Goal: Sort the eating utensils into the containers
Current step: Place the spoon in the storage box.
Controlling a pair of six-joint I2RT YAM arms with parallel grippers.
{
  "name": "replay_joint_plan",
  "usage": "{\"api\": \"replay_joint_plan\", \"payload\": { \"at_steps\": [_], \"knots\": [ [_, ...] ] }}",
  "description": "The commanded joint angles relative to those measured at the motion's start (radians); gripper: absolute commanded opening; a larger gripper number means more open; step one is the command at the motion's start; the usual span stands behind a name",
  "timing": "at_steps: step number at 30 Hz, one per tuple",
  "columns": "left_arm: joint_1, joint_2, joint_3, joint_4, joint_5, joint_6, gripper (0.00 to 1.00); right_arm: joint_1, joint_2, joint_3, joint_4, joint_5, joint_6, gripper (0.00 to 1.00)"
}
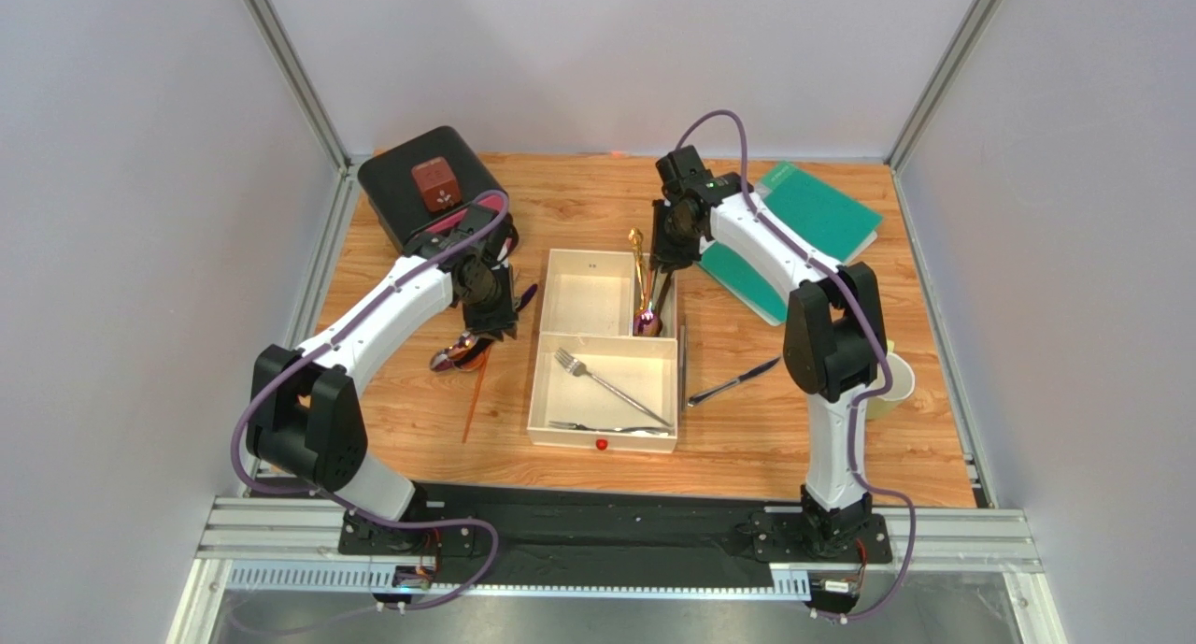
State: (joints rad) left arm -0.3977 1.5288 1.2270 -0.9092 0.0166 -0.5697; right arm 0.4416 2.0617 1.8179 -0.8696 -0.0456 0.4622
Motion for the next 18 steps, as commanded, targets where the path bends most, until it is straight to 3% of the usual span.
{"api": "replay_joint_plan", "payload": {
  "at_steps": [1, 11, 18],
  "knots": [
    [0.003, -0.024, 0.009, -0.002, -0.012, 0.014, 0.32, 0.002, -0.003, -0.023, 0.001, 0.009, 0.010, 0.35],
    [0.007, -0.024, 0.011, 0.000, -0.012, 0.018, 0.32, 0.002, -0.075, -0.043, 0.018, 0.016, 0.016, 0.41],
    [0.007, -0.032, 0.003, 0.003, -0.011, 0.016, 0.31, -0.050, -0.248, -0.210, 0.014, 0.062, 0.121, 0.43]
  ]
}}
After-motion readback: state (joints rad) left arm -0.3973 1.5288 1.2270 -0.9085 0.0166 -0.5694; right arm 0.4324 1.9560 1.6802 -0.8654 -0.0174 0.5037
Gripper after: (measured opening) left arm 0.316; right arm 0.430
